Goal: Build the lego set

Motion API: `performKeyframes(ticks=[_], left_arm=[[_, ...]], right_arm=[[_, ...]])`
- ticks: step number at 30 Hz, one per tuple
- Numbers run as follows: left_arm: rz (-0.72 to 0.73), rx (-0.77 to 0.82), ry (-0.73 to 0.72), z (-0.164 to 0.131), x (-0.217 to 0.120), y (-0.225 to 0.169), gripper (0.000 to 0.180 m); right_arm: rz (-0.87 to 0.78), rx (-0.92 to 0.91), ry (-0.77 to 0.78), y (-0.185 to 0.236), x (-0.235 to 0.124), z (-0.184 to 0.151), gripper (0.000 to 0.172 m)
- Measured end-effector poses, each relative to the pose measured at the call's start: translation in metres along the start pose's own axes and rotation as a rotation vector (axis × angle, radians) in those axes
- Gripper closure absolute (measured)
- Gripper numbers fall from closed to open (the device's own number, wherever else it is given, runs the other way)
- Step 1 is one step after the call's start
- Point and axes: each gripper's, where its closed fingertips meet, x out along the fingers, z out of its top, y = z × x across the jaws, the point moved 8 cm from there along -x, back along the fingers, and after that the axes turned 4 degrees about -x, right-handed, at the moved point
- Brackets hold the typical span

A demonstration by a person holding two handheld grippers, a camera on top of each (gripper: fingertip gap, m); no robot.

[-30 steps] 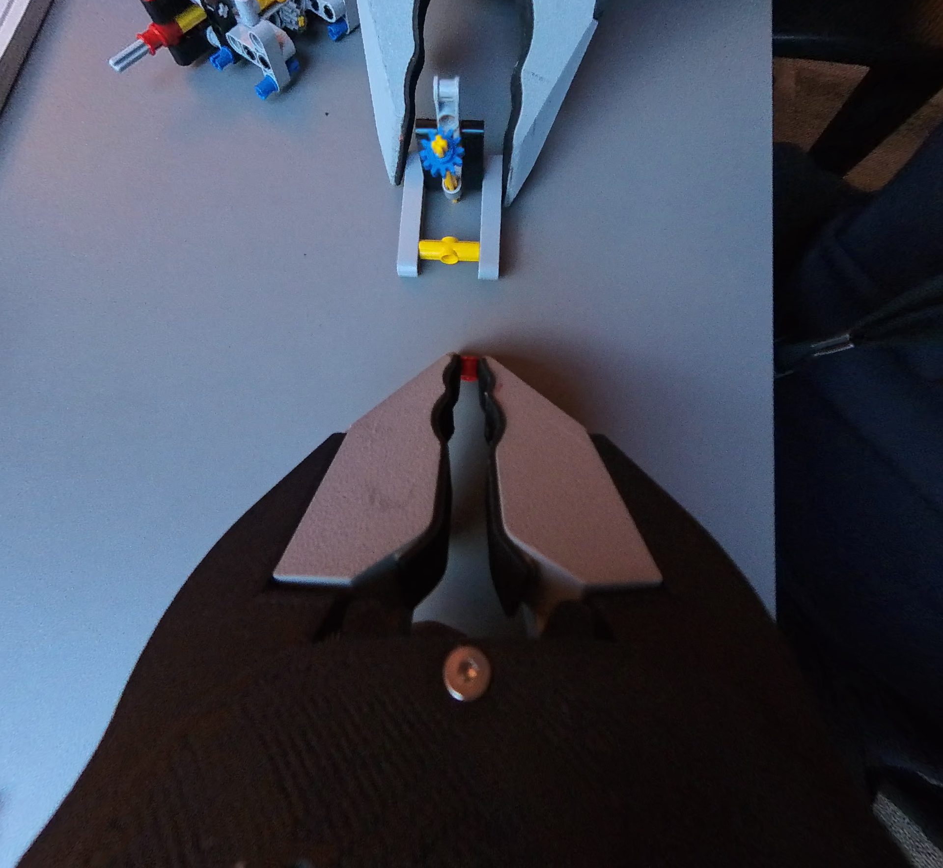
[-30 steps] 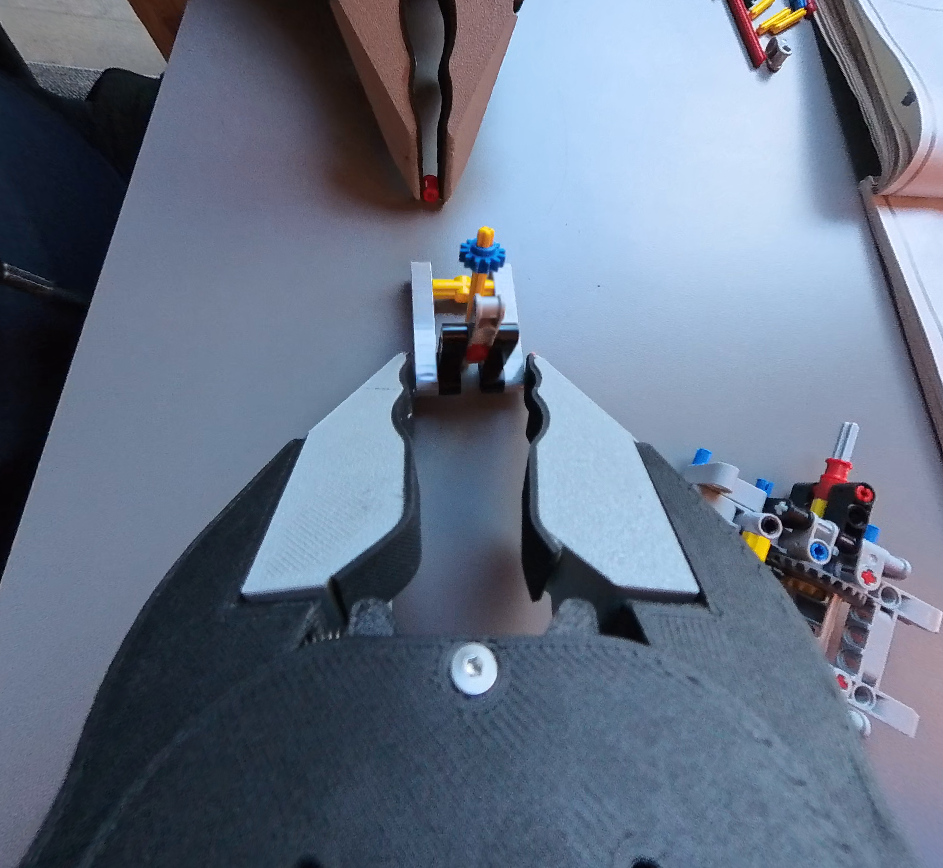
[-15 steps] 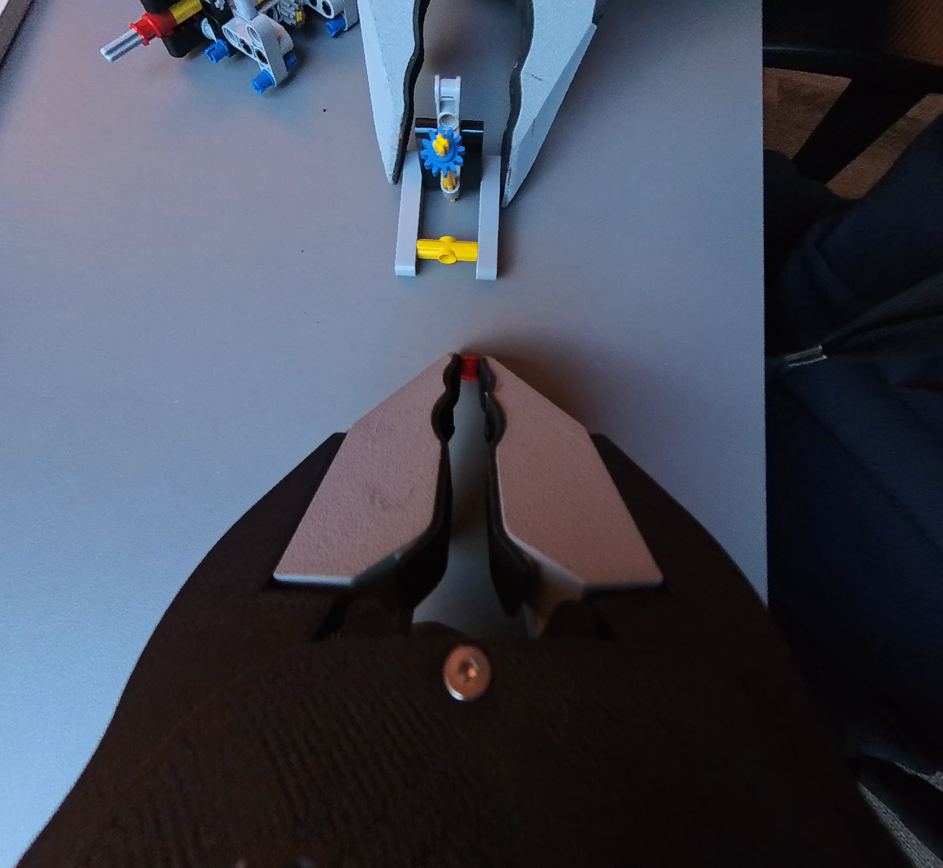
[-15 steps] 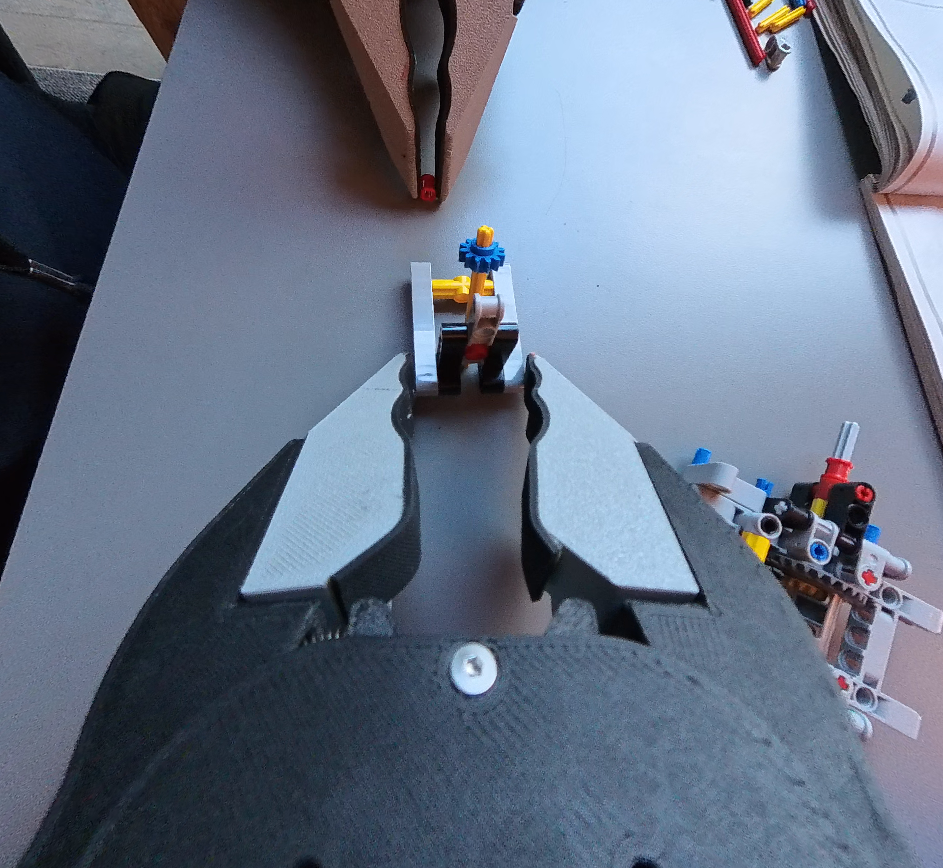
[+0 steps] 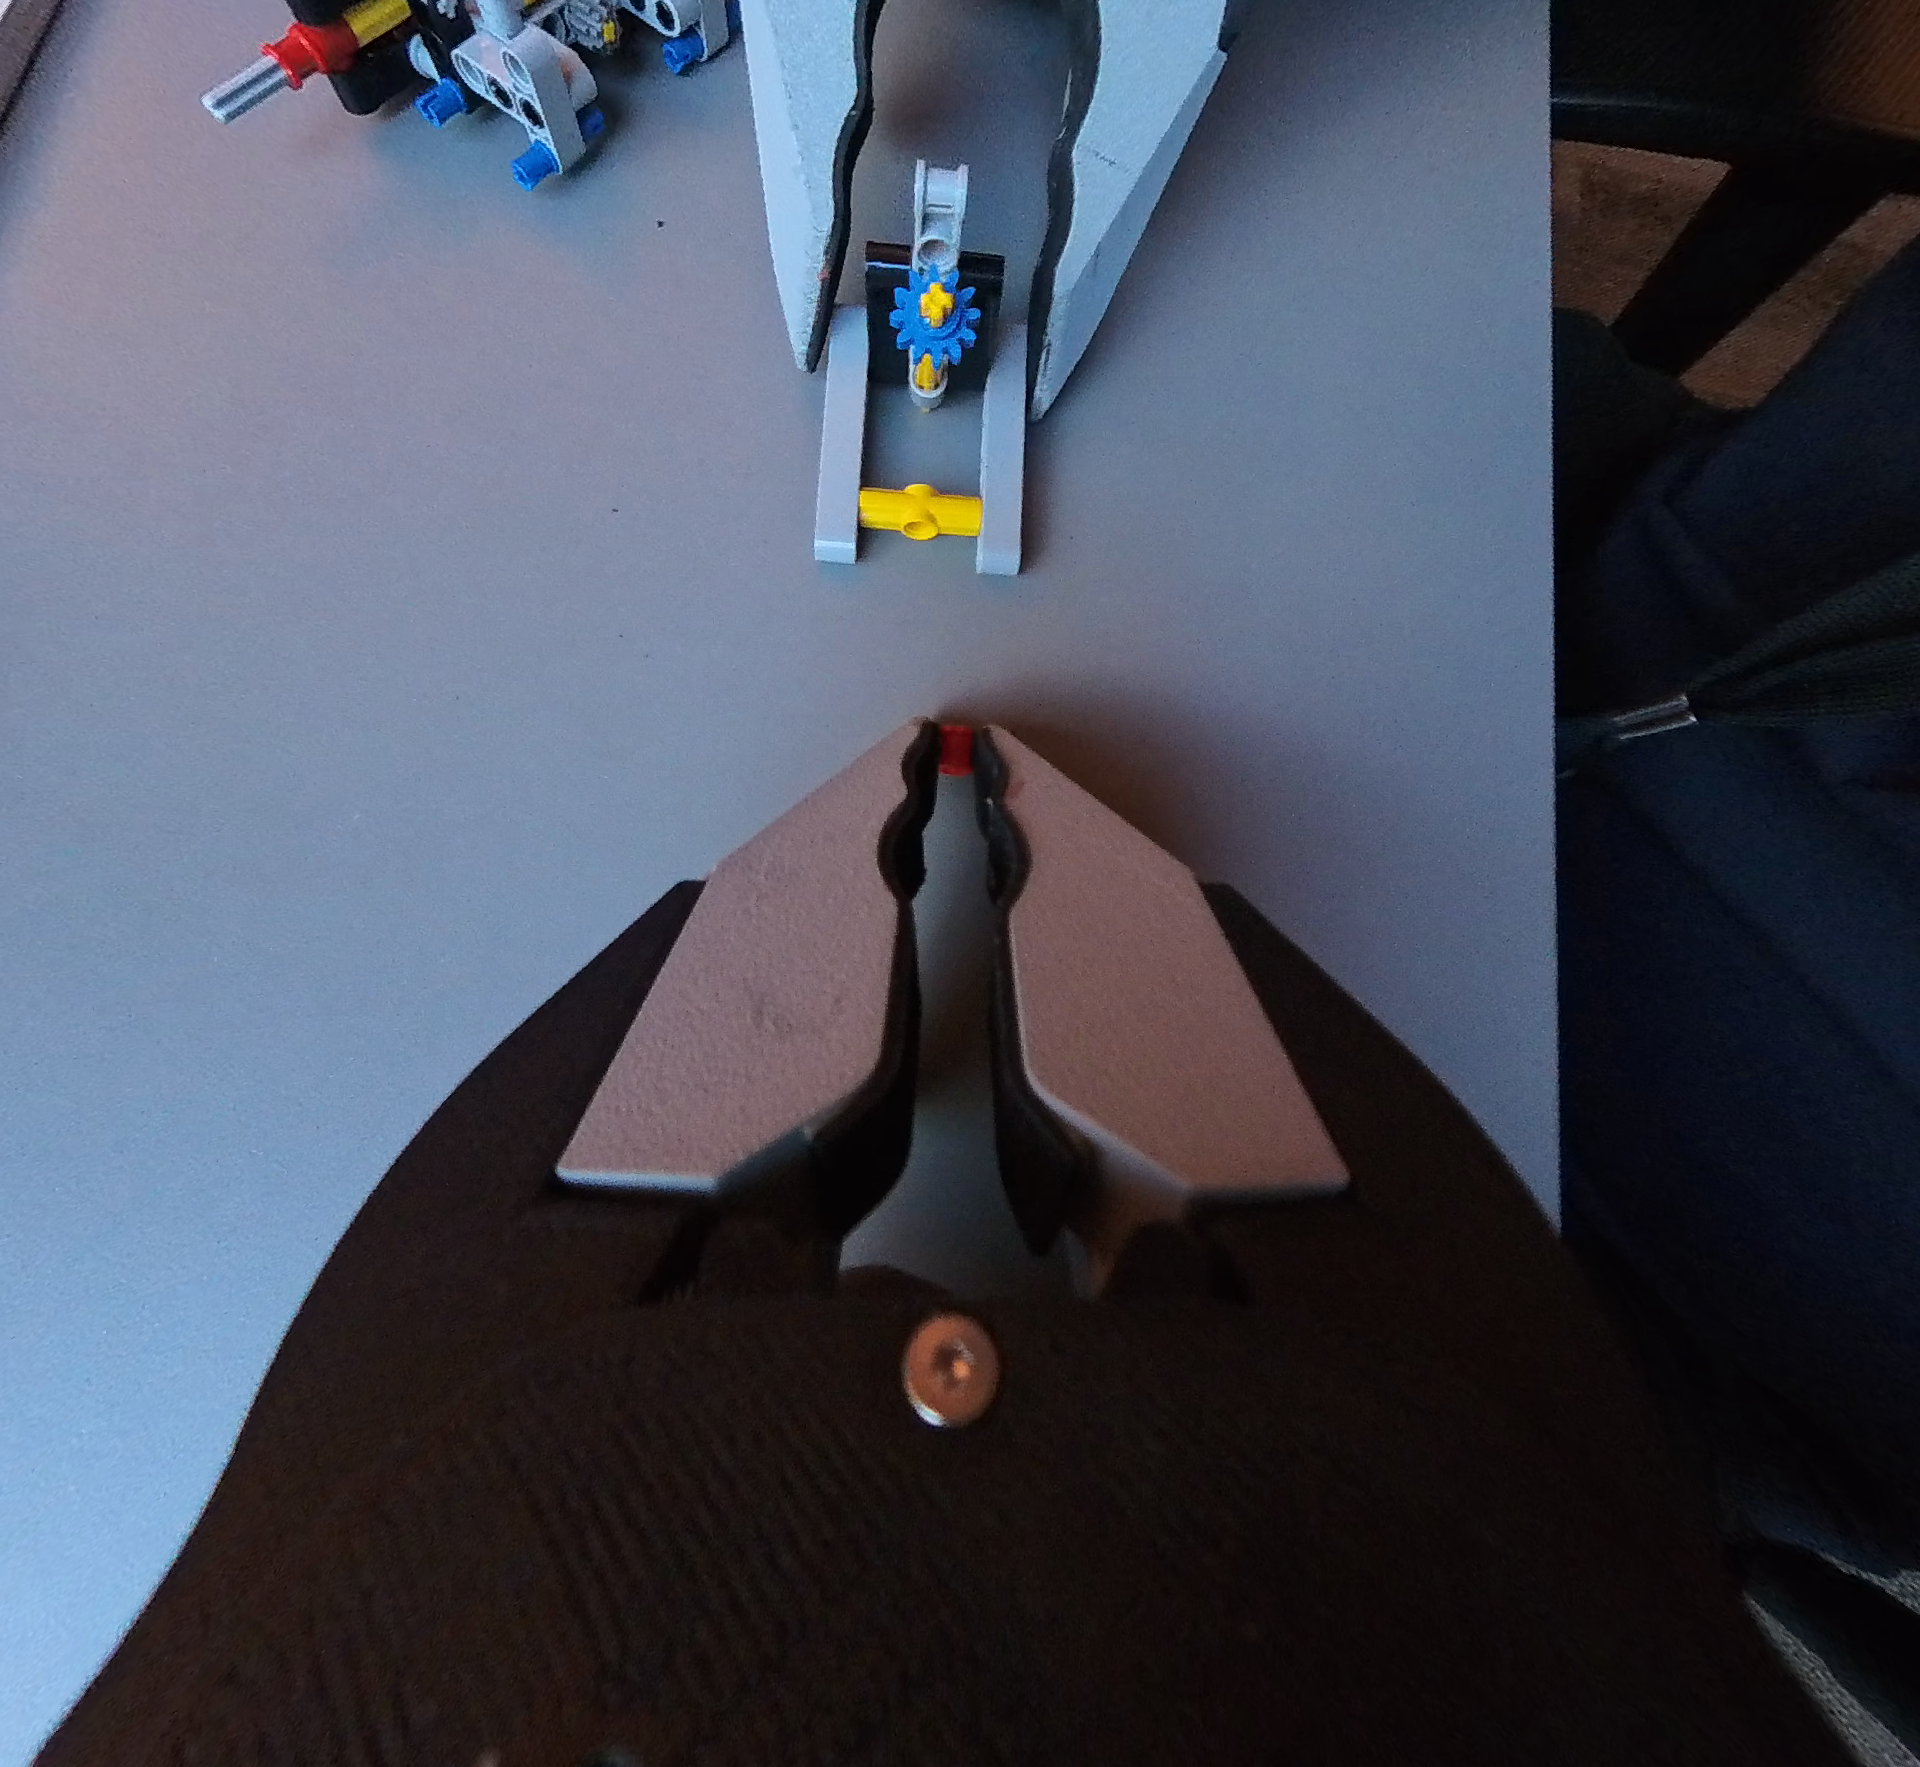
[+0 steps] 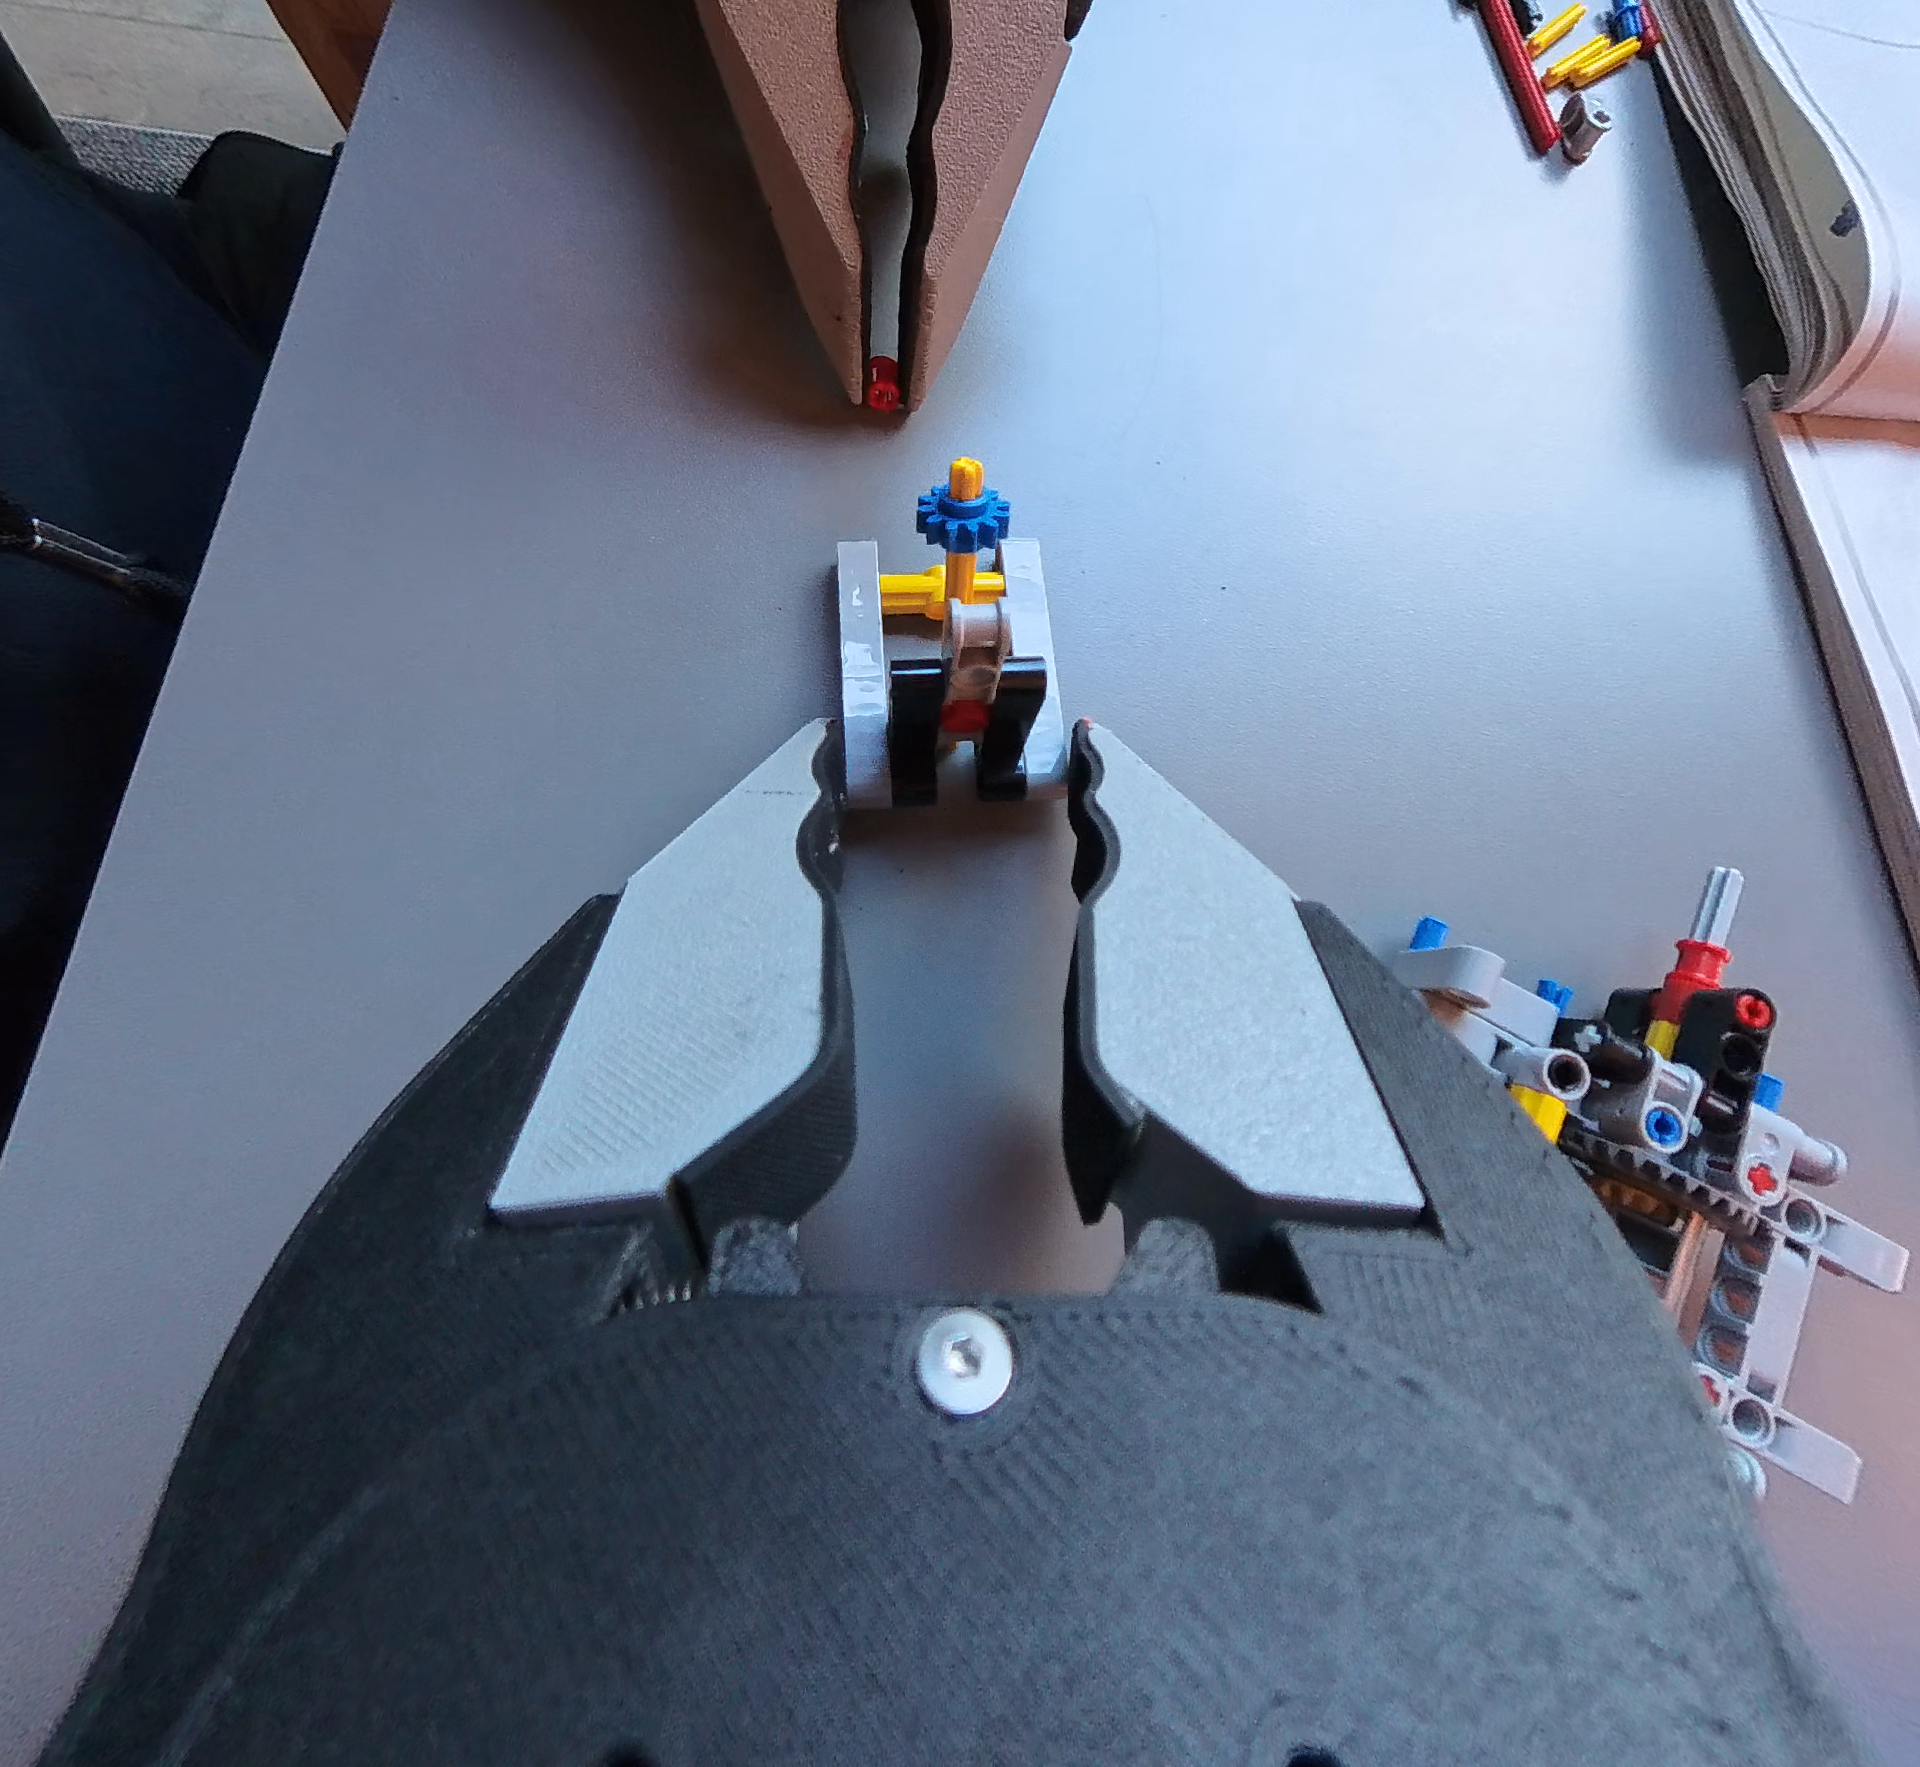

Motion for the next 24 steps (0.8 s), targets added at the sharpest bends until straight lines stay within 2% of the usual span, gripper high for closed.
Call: performKeyframes(ticks=[18,21,24], left_arm=[[0.016,0.028,-0.003,0.000,-0.001,-0.002,0.177],[0.045,0.055,-0.043,0.001,-0.004,-0.004,0.177],[0.091,0.094,-0.165,0.006,-0.014,-0.008,0.177]], right_arm=[[-0.009,-0.028,-0.030,0.001,-0.007,0.001,0.130],[-0.051,-0.023,-0.076,-0.002,-0.020,0.002,0.129],[-0.121,0.025,-0.169,-0.009,-0.041,0.005,0.132]])
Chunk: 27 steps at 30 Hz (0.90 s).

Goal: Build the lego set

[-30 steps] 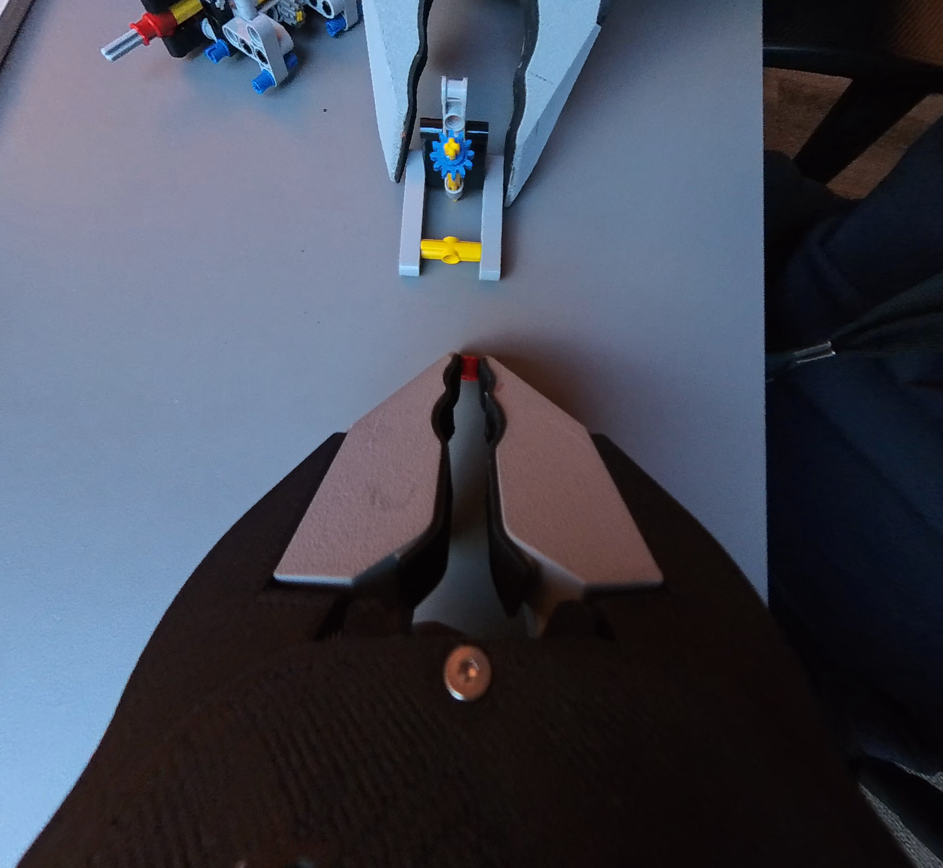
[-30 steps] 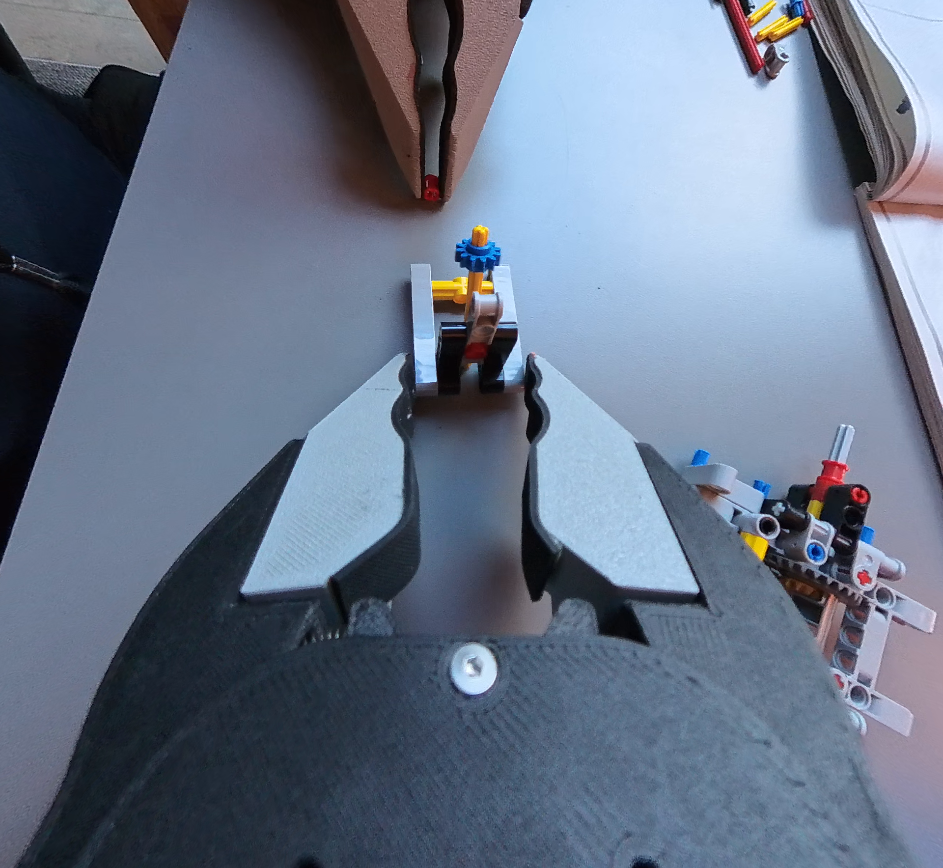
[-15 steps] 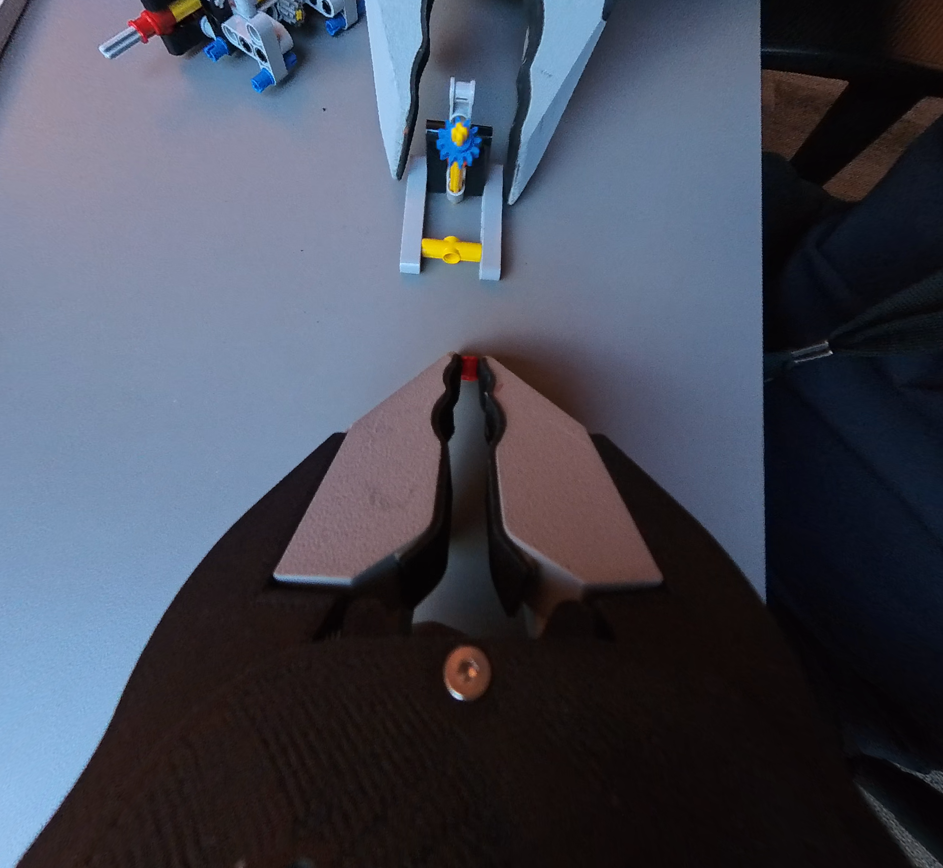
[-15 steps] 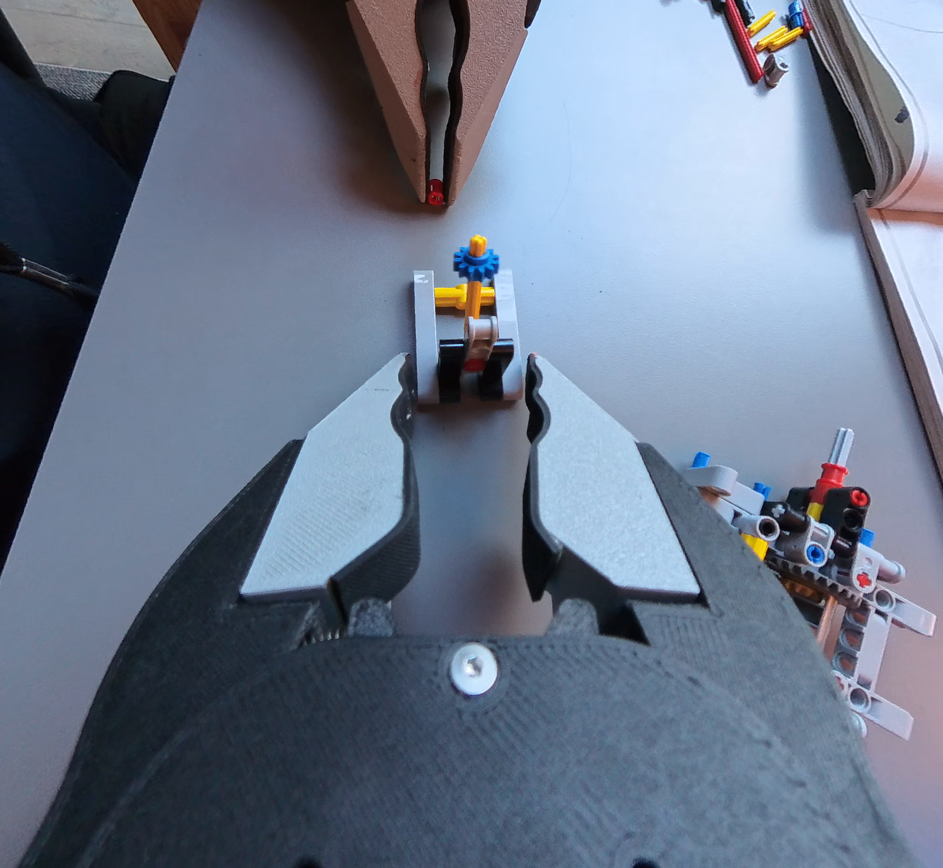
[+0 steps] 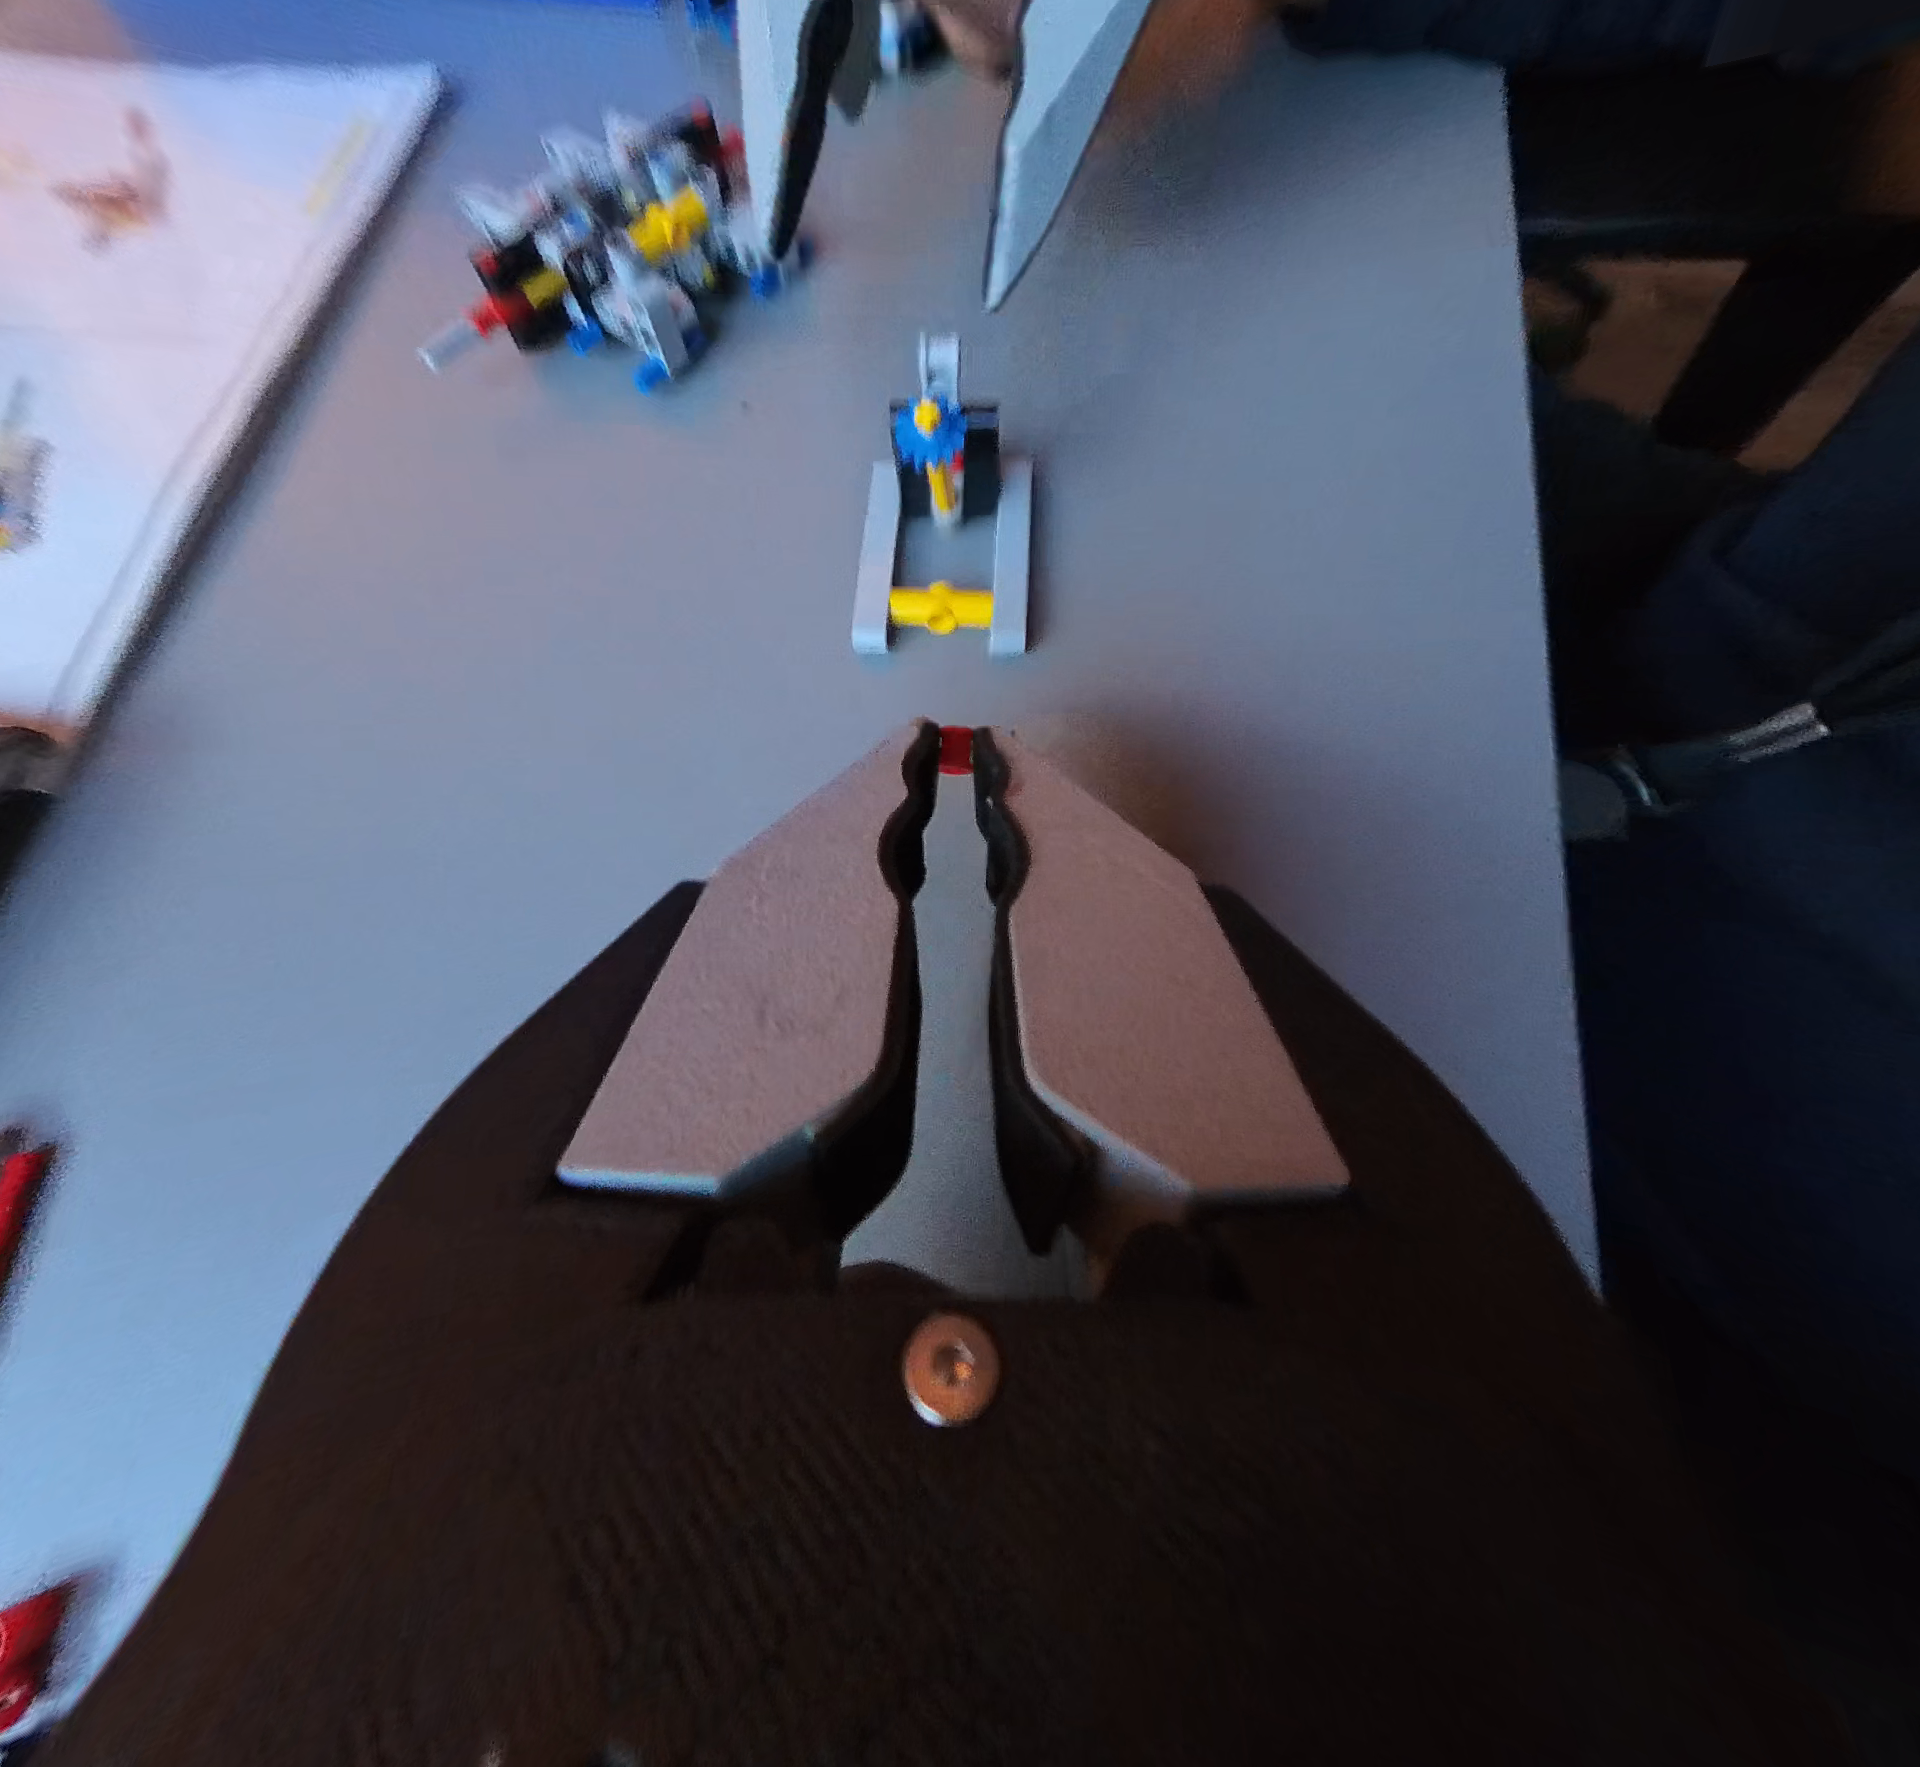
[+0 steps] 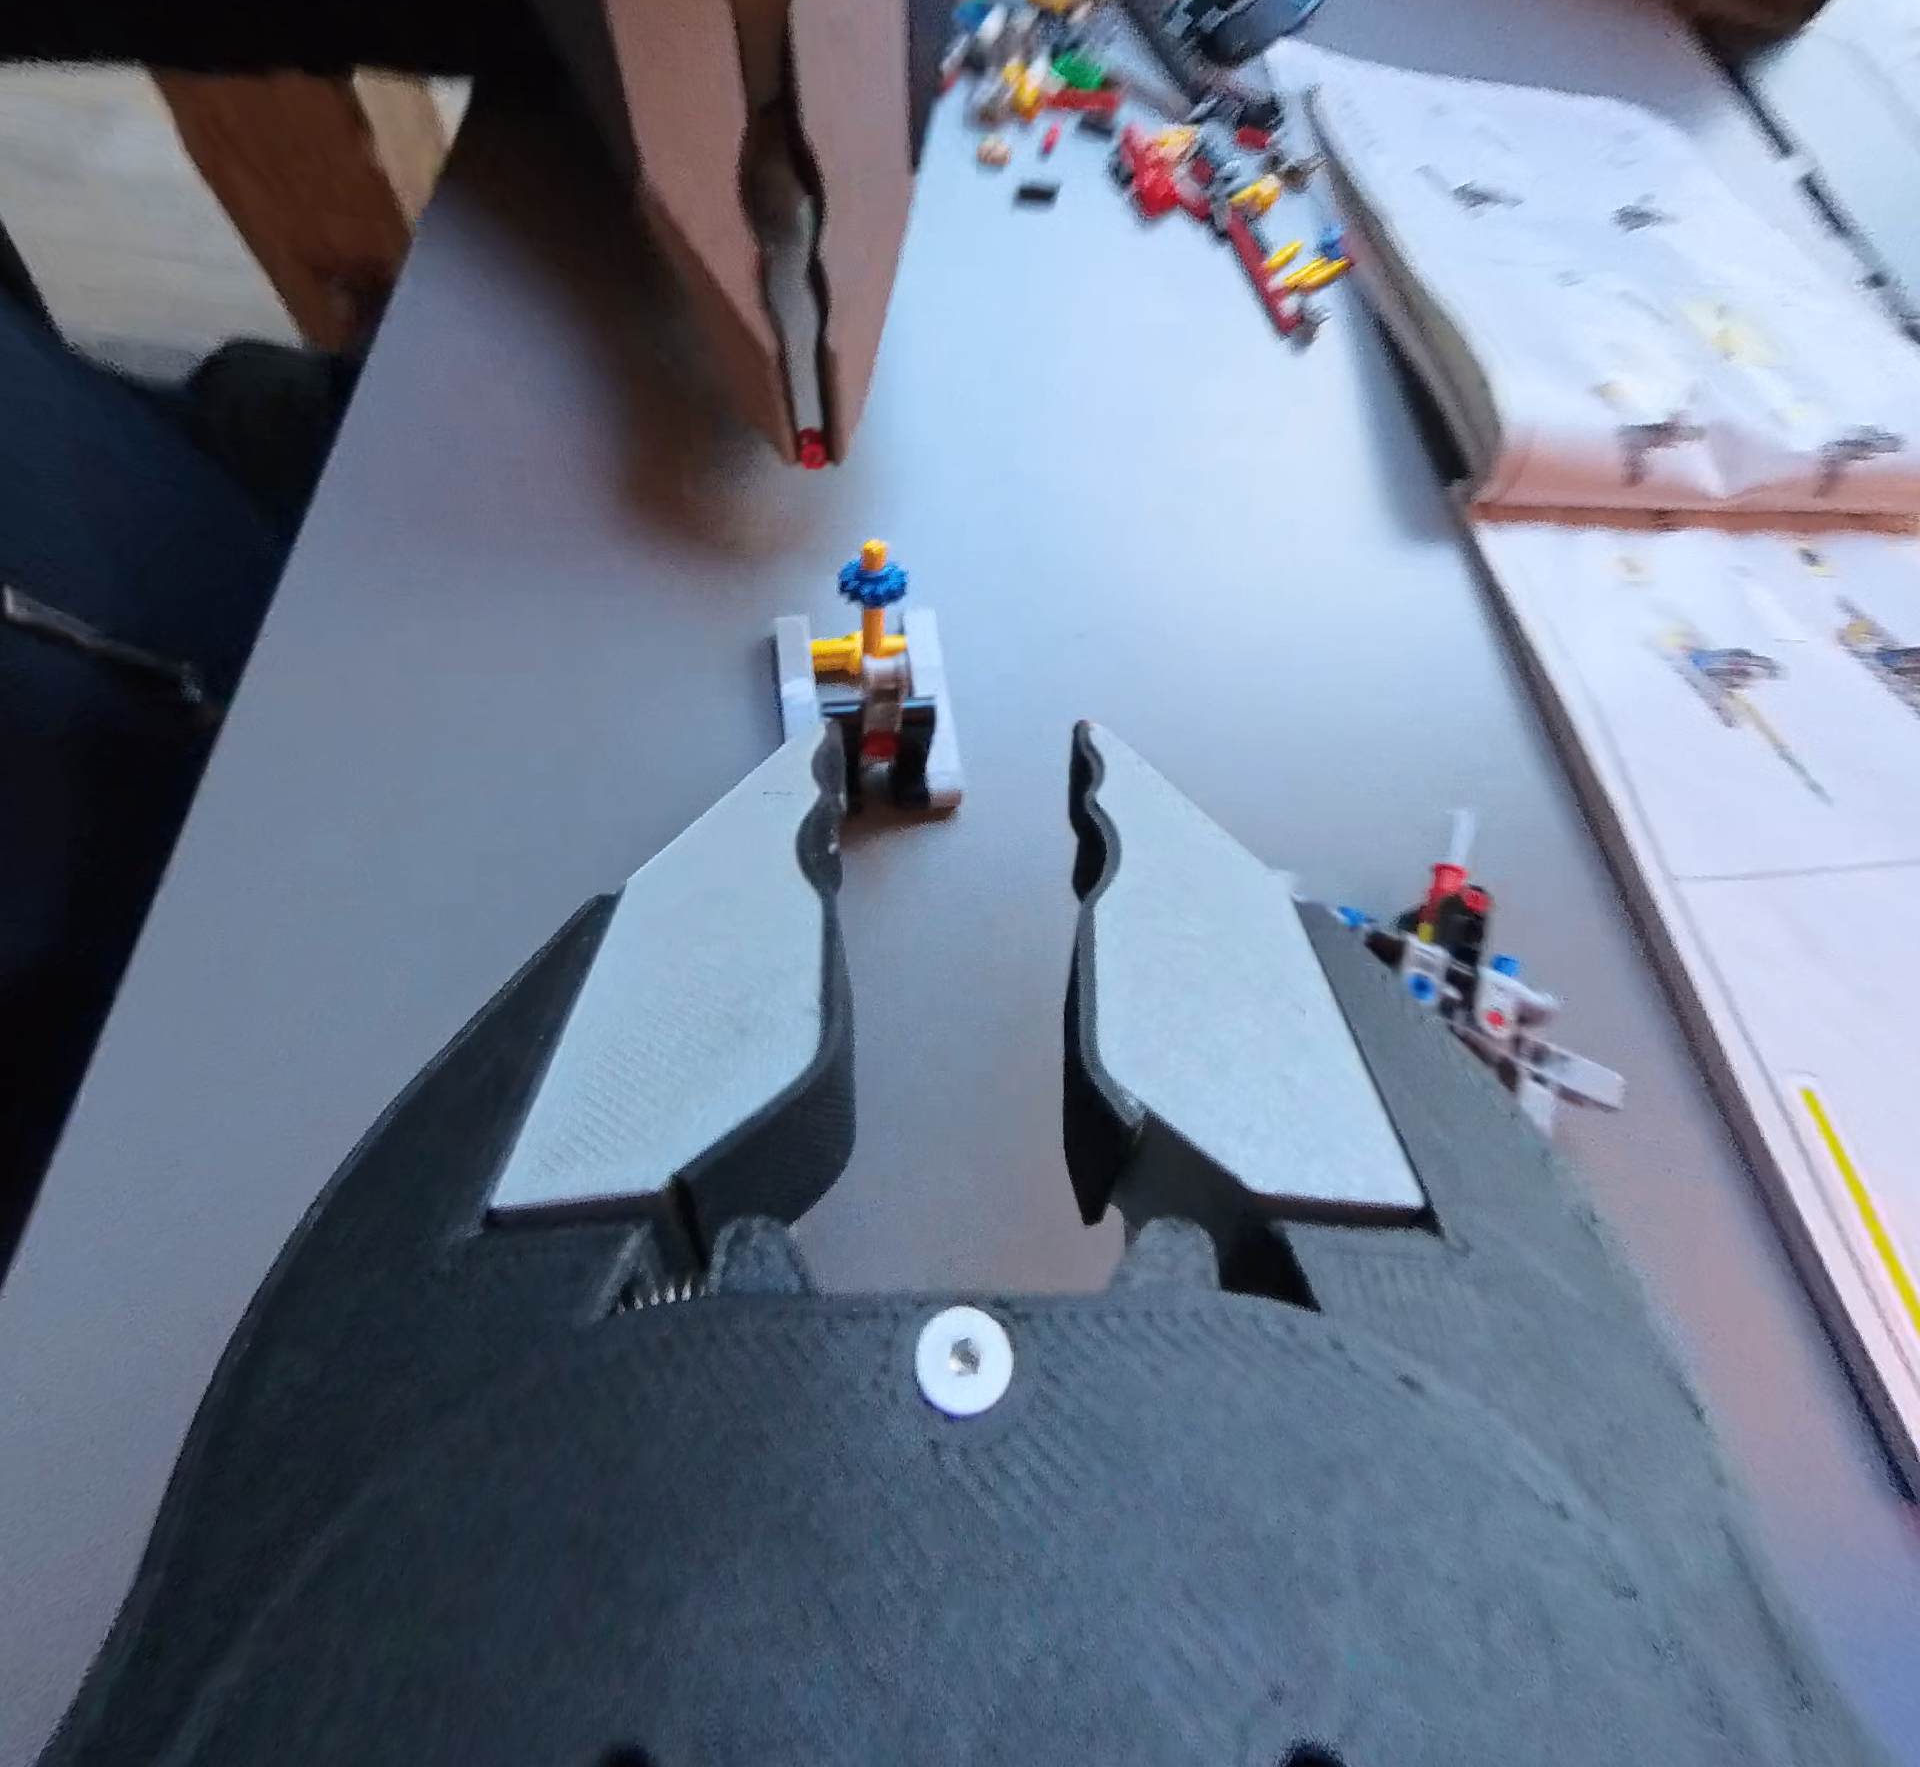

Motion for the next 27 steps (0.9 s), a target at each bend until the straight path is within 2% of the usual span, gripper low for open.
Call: performKeyframes(ticks=[2,5,7,9,13,18,23,27], left_arm=[[0.007,0.028,-0.131,0.010,-0.008,-0.008,0.177],[0.057,0.134,-0.274,0.029,-0.019,-0.029,0.178],[0.117,0.219,-0.343,0.041,-0.025,-0.043,0.178],[0.142,0.272,-0.412,0.052,-0.029,-0.056,0.177],[0.156,0.325,-0.537,0.067,-0.036,-0.078,0.177],[0.150,0.390,-0.580,0.078,-0.040,-0.097,0.177],[0.167,0.447,-0.530,0.084,-0.037,-0.103,0.177],[0.217,0.487,-0.480,0.089,-0.035,-0.103,0.177]], right_arm=[[-0.033,0.069,-0.108,0.000,-0.015,0.009,0.135],[-0.058,0.216,-0.265,0.013,-0.029,0.027,0.152],[0.001,0.334,-0.318,0.031,-0.026,0.039,0.155],[0.085,0.399,-0.319,0.051,-0.019,0.053,0.153],[0.072,0.394,-0.271,0.078,-0.012,0.081,0.154],[0.072,0.393,-0.327,0.089,-0.028,0.104,0.161],[0.146,0.471,-0.373,0.091,-0.035,0.105,0.160],[0.147,0.516,-0.346,0.089,-0.034,0.100,0.161]])
